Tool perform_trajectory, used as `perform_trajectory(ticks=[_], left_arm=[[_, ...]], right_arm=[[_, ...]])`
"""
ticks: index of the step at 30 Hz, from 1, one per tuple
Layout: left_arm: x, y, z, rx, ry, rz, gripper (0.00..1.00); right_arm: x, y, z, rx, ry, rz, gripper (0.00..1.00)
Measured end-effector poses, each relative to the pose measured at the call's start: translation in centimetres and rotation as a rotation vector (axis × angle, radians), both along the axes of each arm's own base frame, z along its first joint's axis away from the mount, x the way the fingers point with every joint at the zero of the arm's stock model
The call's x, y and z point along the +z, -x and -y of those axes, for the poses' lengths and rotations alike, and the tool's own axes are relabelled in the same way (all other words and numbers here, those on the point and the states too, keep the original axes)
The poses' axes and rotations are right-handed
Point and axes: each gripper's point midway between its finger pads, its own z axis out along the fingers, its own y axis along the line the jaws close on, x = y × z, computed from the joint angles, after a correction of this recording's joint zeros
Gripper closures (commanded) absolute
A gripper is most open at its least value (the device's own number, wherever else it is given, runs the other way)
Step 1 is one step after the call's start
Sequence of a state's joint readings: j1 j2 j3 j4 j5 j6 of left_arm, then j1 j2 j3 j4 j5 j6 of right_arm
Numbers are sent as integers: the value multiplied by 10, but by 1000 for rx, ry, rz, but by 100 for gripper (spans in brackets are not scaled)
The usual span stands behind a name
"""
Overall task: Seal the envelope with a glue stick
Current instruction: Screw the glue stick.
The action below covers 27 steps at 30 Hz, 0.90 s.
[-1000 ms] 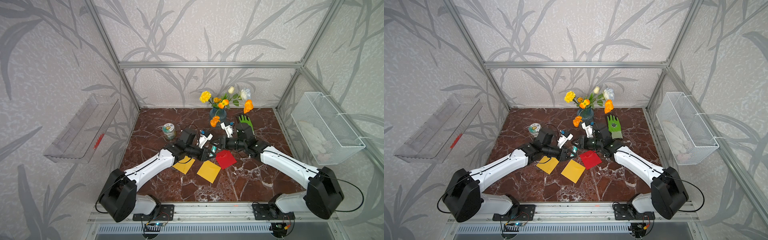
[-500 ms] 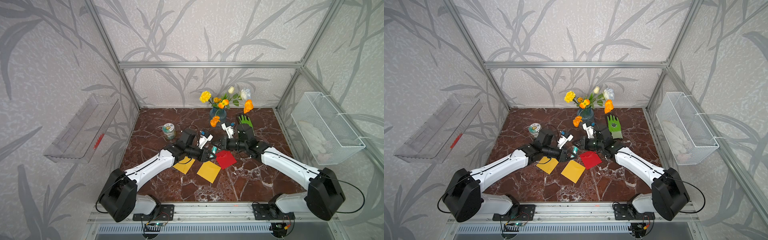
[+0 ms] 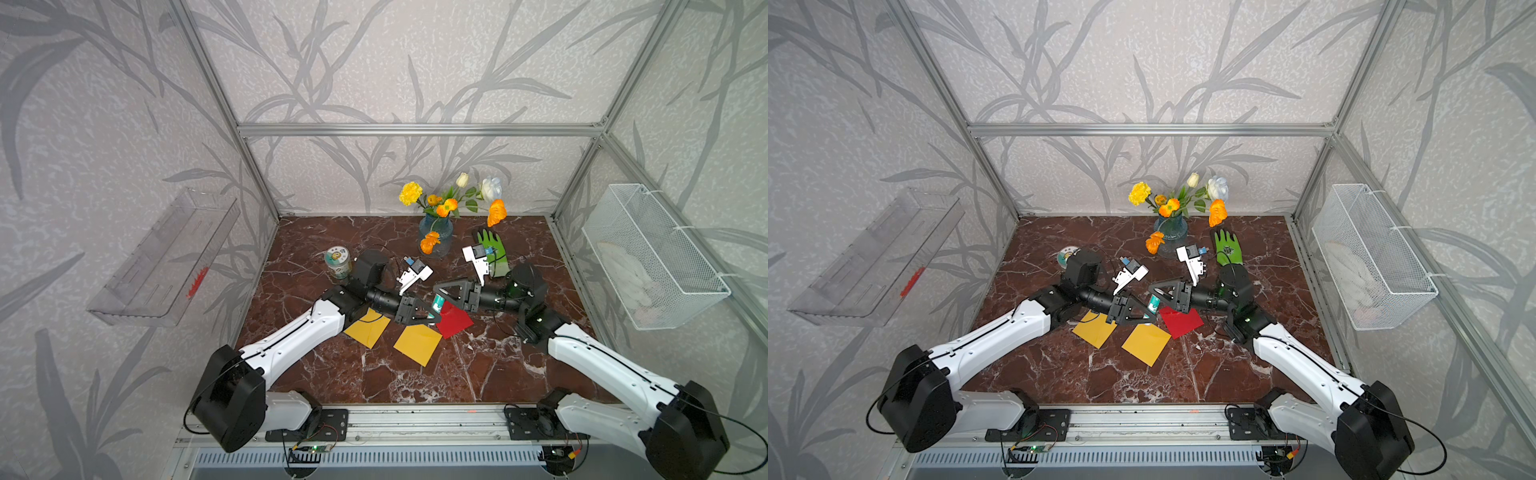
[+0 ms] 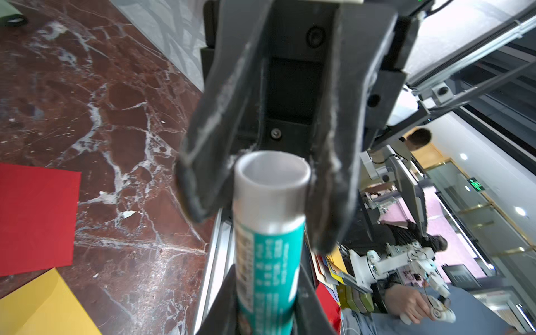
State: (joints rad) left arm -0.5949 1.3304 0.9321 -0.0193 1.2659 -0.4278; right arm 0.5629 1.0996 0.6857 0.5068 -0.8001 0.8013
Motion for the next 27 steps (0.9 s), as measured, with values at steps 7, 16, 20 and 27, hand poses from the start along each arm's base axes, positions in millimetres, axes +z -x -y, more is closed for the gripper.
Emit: perform_trajectory(ticks=[7,16,20,27], left_arm=[[0,-1,-1,5,-18,1,100],[-44,-50,-11,289,-257,115,100],[-58,-65,-15,361,-318,134,100],[-73,-70,-19,392,-363,125,100]], right_arm=[[2,1,3,-19,12,25,50],[-12,-54,4,-229,202,-135,42],[-53,-70,2,-272,307,-245,42],[-76,-76,-5,-286,371,-318,44]])
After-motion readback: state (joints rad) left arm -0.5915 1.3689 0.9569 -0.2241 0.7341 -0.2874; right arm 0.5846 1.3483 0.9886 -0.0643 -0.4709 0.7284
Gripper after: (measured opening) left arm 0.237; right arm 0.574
